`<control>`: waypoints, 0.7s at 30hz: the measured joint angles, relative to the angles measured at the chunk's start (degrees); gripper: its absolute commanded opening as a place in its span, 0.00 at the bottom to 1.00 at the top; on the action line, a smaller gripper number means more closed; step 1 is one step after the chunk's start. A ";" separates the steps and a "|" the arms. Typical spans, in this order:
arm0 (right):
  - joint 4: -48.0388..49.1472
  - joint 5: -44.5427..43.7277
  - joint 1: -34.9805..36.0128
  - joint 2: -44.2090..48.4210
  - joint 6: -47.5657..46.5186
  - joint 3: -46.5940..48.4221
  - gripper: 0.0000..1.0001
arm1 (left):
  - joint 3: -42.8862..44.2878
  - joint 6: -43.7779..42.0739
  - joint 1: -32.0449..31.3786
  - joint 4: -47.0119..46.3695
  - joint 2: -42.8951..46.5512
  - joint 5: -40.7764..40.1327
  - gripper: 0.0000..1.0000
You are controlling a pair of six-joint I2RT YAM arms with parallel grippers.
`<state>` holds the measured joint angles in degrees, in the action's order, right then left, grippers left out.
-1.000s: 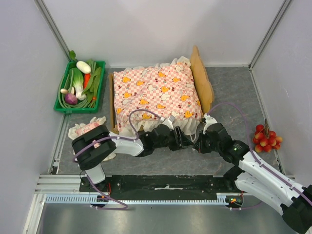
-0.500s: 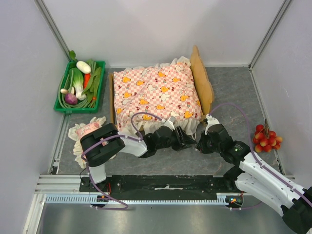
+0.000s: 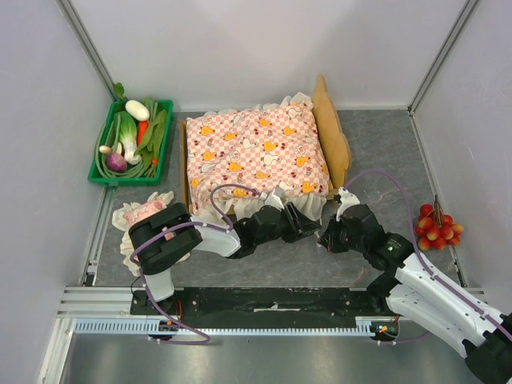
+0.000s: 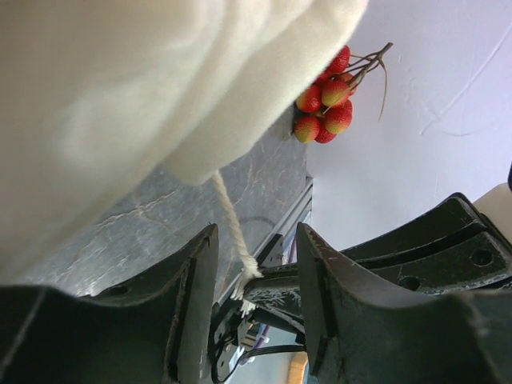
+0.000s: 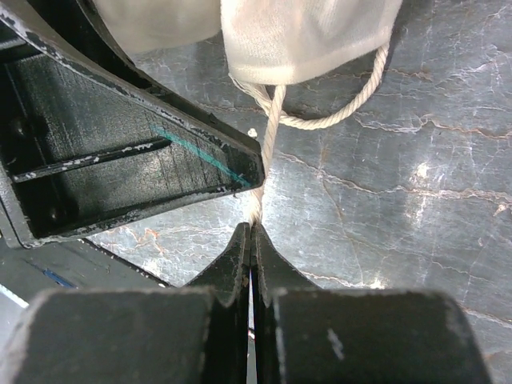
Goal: Set up the pet bed
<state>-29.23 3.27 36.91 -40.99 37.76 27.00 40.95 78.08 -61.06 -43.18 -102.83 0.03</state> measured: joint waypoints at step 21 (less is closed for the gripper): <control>-0.37 -0.85 0.11 0.94 0.26 0.00 0.00 | 3.98 -0.02 -1.27 6.21 -0.09 4.33 0.27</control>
<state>-29.61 2.42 37.01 -40.05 38.02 27.00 44.93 78.06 -62.33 -36.97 -102.91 4.36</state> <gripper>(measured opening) 0.006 0.296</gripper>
